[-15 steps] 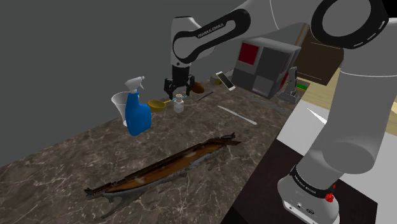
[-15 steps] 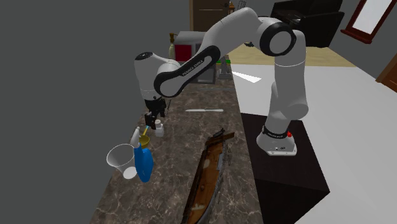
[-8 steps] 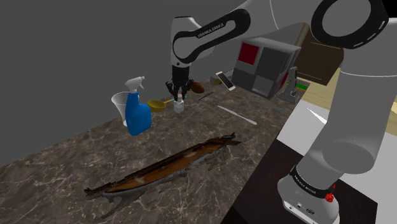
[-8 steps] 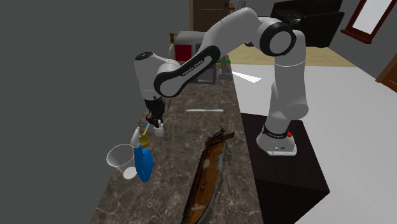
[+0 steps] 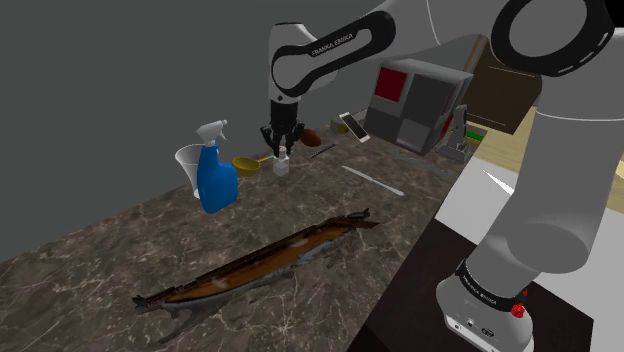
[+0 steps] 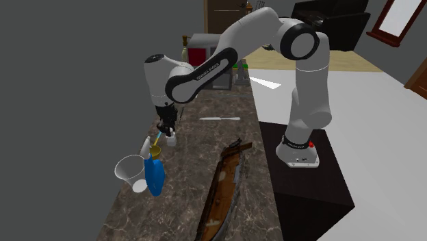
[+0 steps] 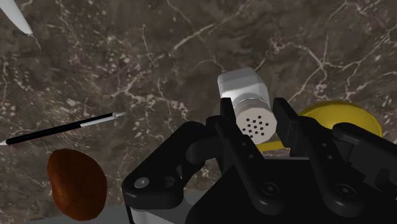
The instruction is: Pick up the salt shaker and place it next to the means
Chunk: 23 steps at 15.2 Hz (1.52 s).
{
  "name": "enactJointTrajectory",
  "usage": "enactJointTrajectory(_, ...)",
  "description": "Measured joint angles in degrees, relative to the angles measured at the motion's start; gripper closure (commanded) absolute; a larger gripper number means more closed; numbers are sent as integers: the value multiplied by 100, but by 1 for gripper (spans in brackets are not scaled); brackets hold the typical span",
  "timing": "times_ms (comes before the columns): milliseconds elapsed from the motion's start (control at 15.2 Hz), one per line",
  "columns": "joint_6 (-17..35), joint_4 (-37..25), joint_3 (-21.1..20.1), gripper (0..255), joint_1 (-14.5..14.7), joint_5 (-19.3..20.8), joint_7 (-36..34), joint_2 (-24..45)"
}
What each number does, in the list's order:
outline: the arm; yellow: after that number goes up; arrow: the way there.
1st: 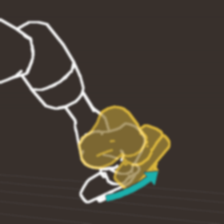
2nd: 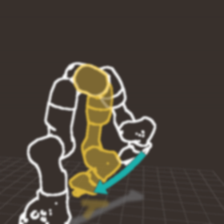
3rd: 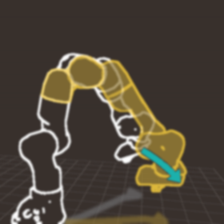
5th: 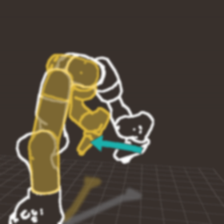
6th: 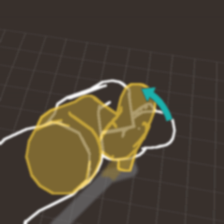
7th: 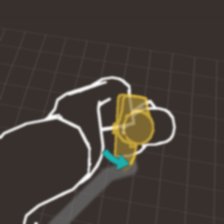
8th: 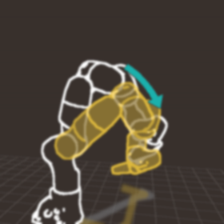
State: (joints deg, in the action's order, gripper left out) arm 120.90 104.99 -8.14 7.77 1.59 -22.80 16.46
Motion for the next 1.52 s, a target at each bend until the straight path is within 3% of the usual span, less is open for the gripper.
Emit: enactJointTrajectory(1518,-1616,-1207,-22,255,-13,-72,37,-416)
